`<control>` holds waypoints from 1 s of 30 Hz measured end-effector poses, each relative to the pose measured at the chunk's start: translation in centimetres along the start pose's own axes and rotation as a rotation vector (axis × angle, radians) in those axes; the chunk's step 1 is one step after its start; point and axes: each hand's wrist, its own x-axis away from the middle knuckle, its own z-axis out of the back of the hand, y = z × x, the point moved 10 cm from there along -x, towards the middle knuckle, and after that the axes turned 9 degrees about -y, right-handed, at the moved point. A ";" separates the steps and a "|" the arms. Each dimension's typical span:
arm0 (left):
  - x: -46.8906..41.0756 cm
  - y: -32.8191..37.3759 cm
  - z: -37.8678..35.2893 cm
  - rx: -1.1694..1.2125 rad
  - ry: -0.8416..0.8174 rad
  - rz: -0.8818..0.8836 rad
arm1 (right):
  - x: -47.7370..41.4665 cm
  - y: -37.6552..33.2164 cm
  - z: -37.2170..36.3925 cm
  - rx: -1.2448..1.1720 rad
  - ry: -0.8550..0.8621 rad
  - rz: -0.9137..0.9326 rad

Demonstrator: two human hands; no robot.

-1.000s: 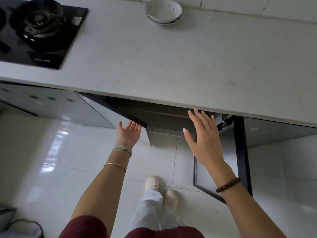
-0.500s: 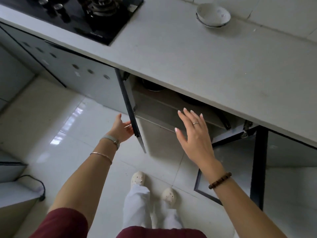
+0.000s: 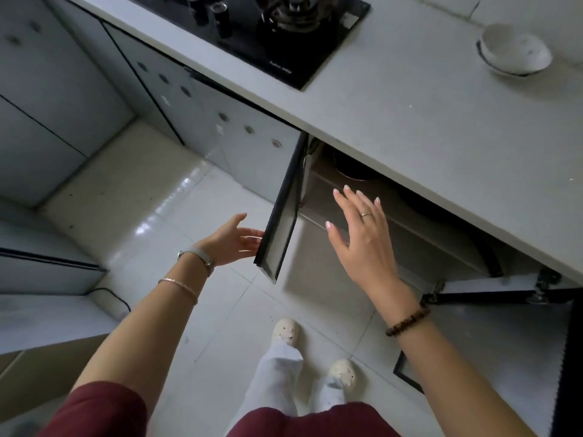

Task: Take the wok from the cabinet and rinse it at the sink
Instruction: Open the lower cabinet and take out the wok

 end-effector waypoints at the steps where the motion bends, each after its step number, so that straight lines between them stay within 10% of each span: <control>1: 0.3 0.5 0.8 -0.026 -0.016 0.010 | -0.5 -0.6 -0.4 -0.009 0.000 0.005; 30: 1.5 7.8 8.3 -0.442 0.142 0.031 | -6.1 -3.2 -2.1 0.011 -0.032 -0.014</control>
